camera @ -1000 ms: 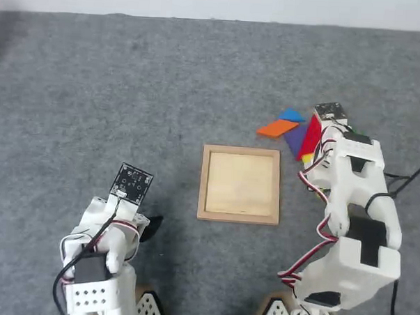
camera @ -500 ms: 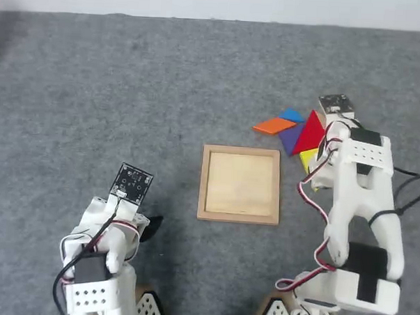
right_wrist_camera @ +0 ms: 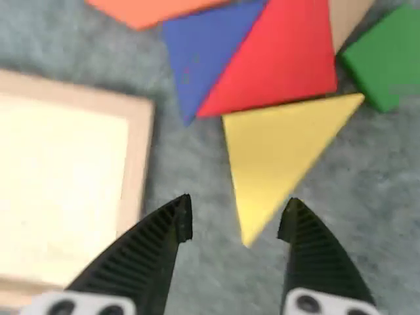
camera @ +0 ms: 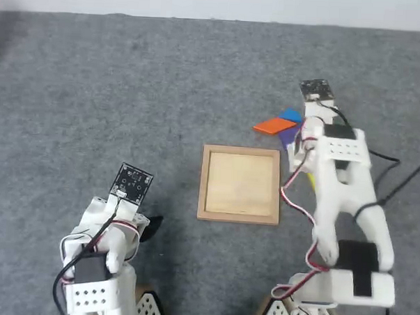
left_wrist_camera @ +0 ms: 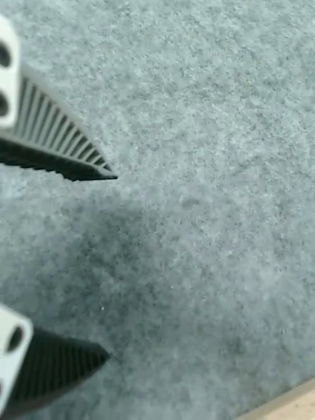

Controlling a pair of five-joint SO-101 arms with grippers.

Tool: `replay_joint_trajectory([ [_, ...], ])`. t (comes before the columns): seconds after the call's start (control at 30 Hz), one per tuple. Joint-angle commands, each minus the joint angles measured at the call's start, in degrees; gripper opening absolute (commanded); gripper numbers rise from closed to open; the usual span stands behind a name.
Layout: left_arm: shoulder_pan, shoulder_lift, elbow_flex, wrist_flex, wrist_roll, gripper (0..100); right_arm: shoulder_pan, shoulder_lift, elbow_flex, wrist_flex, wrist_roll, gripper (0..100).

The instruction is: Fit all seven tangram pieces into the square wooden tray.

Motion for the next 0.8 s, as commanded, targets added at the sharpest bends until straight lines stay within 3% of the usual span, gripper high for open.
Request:
replay_joint_trajectory([
  [0.0,0.0,-0.9,-1.3,0.4,-0.4,37,-0.5,6.6,-8.0,-1.5,-6.7,19.2],
  [0.3,0.0,-0.9,-1.3,0.4,-0.4,37,1.3,24.0,-24.8,2.4,-14.4,27.8],
  [0.77,0.0,-0.9,-1.3,0.4,-0.4,37,5.0,29.8,-29.6,9.1,-13.9,28.4],
])
